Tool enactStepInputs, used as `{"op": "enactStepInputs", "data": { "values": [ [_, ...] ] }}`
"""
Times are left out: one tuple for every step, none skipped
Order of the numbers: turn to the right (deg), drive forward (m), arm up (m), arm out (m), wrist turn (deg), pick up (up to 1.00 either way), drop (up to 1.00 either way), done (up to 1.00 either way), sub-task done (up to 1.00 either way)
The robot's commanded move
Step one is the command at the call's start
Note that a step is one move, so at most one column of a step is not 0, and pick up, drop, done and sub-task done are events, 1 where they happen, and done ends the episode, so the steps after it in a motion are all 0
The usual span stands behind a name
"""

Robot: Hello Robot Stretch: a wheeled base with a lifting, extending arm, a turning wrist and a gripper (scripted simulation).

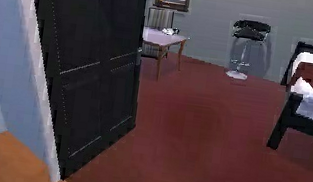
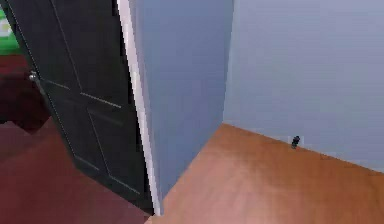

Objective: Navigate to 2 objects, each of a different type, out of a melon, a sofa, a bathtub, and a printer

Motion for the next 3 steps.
{"op": "enactStepInputs", "data": {
  "values": [
    [9.0,0.00,0.00,0.00,0.0,0.00,0.00,0.00,0.00],
    [0.0,1.00,0.00,0.00,0.0,0.00,0.00,0.00,0.00],
    [3.0,0.00,0.00,0.00,0.0,0.00,0.00,0.00,0.00]
  ]
}}
